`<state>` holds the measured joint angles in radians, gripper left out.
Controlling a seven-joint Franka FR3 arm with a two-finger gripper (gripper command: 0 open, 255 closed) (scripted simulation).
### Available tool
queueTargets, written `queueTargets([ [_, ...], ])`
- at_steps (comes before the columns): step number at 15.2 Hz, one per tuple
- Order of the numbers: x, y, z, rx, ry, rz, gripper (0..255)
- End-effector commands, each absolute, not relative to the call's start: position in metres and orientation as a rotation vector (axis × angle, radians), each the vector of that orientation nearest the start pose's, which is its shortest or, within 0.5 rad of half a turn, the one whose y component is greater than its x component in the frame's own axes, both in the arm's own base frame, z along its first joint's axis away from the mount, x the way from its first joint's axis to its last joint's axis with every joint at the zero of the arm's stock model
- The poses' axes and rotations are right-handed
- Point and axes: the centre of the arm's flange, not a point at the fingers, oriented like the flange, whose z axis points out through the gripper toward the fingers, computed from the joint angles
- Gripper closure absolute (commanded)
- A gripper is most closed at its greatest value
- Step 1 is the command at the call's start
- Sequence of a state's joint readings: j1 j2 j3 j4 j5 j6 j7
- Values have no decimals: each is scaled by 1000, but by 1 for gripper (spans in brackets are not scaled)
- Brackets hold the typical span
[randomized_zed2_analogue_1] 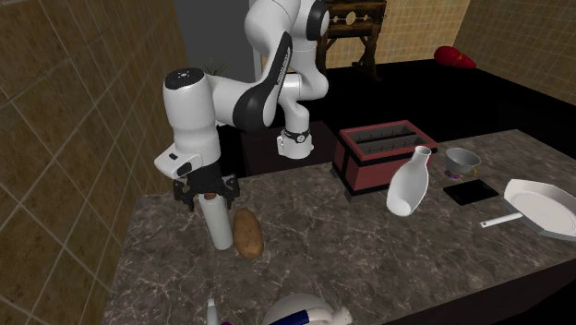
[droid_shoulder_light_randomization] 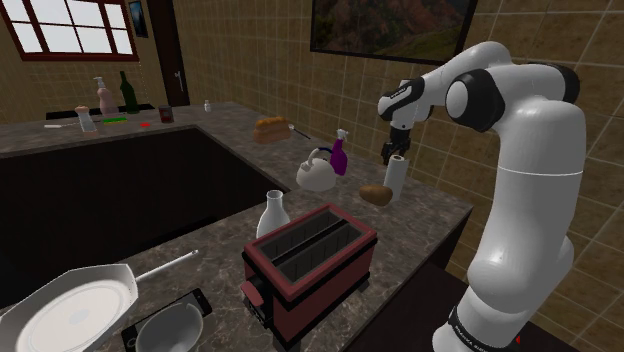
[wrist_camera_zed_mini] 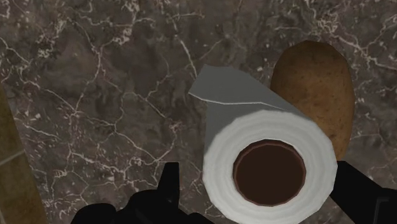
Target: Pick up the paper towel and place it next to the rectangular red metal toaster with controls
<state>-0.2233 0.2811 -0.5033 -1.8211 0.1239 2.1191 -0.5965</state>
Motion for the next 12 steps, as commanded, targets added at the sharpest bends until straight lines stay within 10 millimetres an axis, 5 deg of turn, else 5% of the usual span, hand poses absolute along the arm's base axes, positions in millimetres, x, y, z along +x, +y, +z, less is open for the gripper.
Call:
queueTargets([
  [1,486,-397,405,-3184,274,-43,255],
  [12,486,-397,415,-3184,274,-43,255],
])
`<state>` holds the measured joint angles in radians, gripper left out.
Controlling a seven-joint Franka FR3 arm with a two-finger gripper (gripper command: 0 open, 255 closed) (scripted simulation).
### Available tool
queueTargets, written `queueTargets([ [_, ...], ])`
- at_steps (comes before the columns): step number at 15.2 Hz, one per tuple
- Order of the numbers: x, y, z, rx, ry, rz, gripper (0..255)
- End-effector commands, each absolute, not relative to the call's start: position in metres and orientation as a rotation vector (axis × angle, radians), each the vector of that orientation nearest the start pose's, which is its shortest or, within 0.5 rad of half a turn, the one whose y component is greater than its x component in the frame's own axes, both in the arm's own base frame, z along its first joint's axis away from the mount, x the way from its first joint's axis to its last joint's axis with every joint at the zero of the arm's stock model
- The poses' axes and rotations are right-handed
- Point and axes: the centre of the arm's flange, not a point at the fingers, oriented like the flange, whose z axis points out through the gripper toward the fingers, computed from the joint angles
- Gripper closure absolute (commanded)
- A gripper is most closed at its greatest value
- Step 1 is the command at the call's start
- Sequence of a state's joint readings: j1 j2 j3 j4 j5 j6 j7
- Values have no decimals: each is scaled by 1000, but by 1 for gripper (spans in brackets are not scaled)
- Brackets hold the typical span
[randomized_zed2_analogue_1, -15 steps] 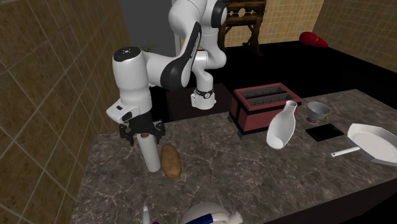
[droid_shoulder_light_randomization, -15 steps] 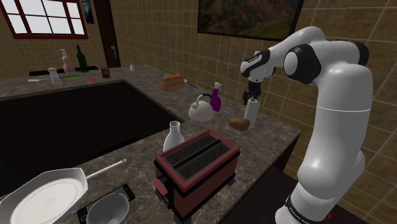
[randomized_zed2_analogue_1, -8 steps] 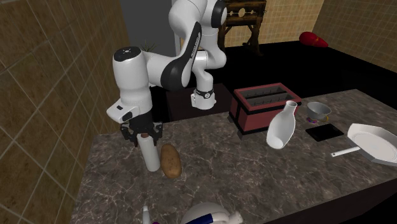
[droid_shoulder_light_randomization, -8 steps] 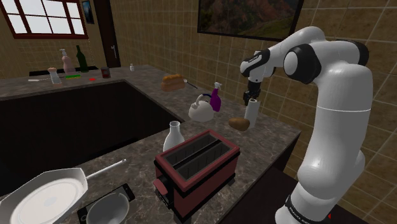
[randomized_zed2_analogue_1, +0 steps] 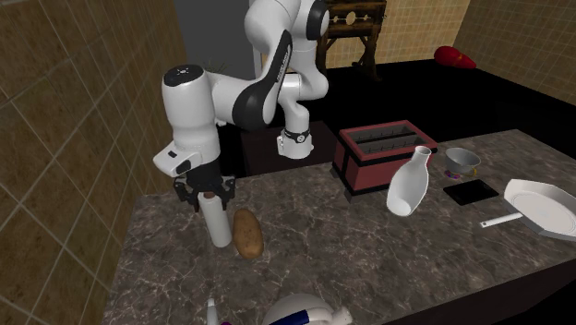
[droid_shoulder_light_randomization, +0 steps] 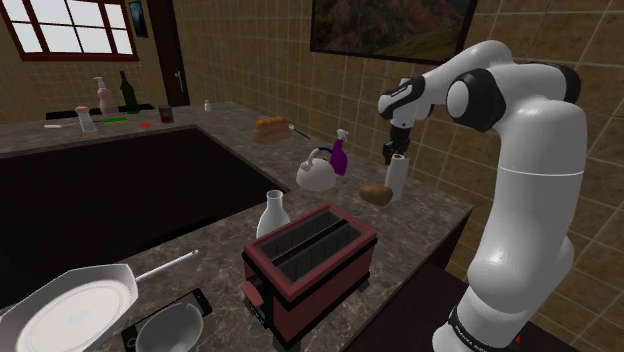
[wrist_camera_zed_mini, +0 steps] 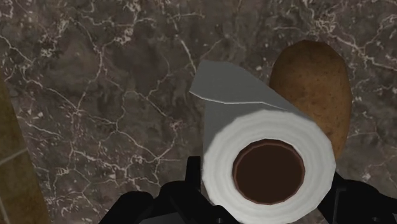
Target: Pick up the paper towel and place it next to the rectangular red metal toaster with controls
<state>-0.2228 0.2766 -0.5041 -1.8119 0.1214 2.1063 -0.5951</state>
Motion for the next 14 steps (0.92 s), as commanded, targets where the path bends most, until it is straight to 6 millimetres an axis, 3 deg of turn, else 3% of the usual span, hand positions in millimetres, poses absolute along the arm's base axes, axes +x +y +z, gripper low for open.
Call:
queueTargets([
  [1,486,-397,420,-3184,274,-43,255],
  [14,486,-397,489,-3184,274,-43,255],
])
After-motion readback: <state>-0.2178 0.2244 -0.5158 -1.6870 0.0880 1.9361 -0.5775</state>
